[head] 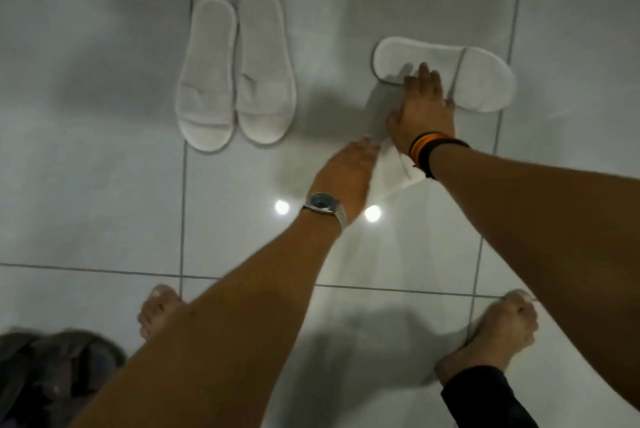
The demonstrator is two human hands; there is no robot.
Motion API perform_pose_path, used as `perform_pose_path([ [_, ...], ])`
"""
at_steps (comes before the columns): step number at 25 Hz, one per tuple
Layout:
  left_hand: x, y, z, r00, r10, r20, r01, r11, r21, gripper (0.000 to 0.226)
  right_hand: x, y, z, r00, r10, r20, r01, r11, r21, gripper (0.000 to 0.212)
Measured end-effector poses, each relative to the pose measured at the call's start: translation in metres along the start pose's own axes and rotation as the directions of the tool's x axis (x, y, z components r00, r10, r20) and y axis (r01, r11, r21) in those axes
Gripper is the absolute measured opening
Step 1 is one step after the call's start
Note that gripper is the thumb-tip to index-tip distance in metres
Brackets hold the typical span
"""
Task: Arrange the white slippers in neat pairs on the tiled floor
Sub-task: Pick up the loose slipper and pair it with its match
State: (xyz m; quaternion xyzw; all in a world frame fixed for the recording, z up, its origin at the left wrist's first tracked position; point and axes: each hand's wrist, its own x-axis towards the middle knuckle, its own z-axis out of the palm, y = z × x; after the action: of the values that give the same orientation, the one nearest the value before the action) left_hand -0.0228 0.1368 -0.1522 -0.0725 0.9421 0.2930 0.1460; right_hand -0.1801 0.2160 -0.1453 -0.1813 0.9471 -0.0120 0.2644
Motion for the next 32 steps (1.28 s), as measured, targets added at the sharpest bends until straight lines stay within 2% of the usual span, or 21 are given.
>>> perform_pose_path([
  [2, 0.011, 0.059, 0.027, 0.995, -0.086, 0.050, 0.091, 0.991, -0.097, 0.056, 0.011, 0.041, -0.007, 0.994, 0.104, 0.026, -0.103, 0.994, -0.045, 0.074],
  [3, 0.014, 0.083, 0.041, 0.974, -0.202, 0.098, 0.215, 0.964, -0.155, 0.056, 0.013, 0.061, -0.006, 0.987, 0.144, 0.074, -0.140, 0.988, -0.064, 0.073],
  [5, 0.018, 0.113, 0.063, 0.854, -0.465, 0.234, 0.516, 0.813, -0.268, 0.065, 0.013, 0.090, 0.000, 0.975, 0.141, 0.169, -0.128, 0.988, -0.088, 0.073],
  [6, 0.021, 0.121, 0.071, 0.800, -0.531, 0.279, 0.597, 0.750, -0.285, 0.070, 0.012, 0.102, 0.004, 0.979, 0.098, 0.178, -0.085, 0.993, -0.081, 0.071],
  [7, 0.026, 0.124, 0.075, 0.781, -0.554, 0.288, 0.621, 0.736, -0.271, 0.073, 0.010, 0.111, 0.005, 0.987, 0.035, 0.154, -0.025, 0.997, -0.068, 0.068],
  [8, 0.032, 0.124, 0.079, 0.801, -0.534, 0.272, 0.592, 0.773, -0.227, 0.075, 0.010, 0.120, 0.006, 0.992, -0.027, 0.121, 0.034, 0.998, -0.056, 0.064],
  [10, 0.043, 0.112, 0.077, 0.878, -0.405, 0.256, 0.444, 0.889, -0.117, 0.077, 0.011, 0.133, 0.003, 0.990, -0.106, 0.094, 0.111, 0.992, -0.055, 0.058],
  [12, 0.056, 0.092, 0.066, 0.935, -0.229, 0.270, 0.258, 0.963, -0.076, 0.077, 0.011, 0.149, -0.003, 0.989, -0.103, 0.107, 0.109, 0.993, -0.053, 0.057],
  [15, 0.083, 0.057, 0.035, 0.951, 0.000, 0.309, 0.009, 1.000, -0.028, 0.060, -0.006, 0.173, -0.008, 0.985, -0.076, 0.155, 0.063, 0.994, 0.085, 0.058],
  [17, 0.104, 0.043, 0.012, 0.944, 0.035, 0.328, -0.061, 0.996, 0.068, 0.051, -0.028, 0.181, -0.005, 0.984, -0.110, 0.138, 0.080, 0.975, 0.206, 0.060],
  [19, 0.118, 0.047, 0.003, 0.971, -0.035, 0.238, 0.008, 0.993, 0.114, 0.050, -0.040, 0.191, 0.000, 0.999, -0.038, 0.024, 0.030, 0.965, 0.262, 0.058],
  [20, 0.119, 0.053, 0.004, 0.981, -0.107, 0.159, 0.090, 0.990, 0.113, 0.052, -0.041, 0.195, 0.003, 1.000, 0.017, -0.018, -0.012, 0.970, 0.243, 0.059],
  [22, 0.116, 0.065, 0.014, 0.957, -0.277, 0.083, 0.274, 0.960, 0.049, 0.065, -0.038, 0.198, 0.008, 0.996, 0.086, 0.020, -0.088, 0.979, 0.182, 0.063],
  [24, 0.115, 0.067, 0.028, 0.923, -0.361, 0.131, 0.356, 0.932, 0.059, 0.091, -0.029, 0.194, 0.011, 0.992, 0.097, 0.078, -0.108, 0.983, 0.148, 0.066],
  [27, 0.122, 0.060, 0.040, 0.936, -0.325, 0.133, 0.295, 0.933, 0.204, 0.116, -0.017, 0.181, 0.009, 0.995, 0.093, 0.025, -0.095, 0.990, 0.100, 0.062],
  [29, 0.129, 0.060, 0.043, 0.949, -0.276, 0.154, 0.238, 0.945, 0.225, 0.119, -0.012, 0.173, 0.009, 0.997, 0.076, 0.004, -0.076, 0.993, 0.085, 0.058],
  [32, 0.137, 0.058, 0.035, 0.937, -0.236, 0.258, 0.175, 0.955, 0.239, 0.123, -0.020, 0.160, 0.018, 1.000, 0.029, 0.002, -0.029, 0.995, 0.091, 0.054],
])
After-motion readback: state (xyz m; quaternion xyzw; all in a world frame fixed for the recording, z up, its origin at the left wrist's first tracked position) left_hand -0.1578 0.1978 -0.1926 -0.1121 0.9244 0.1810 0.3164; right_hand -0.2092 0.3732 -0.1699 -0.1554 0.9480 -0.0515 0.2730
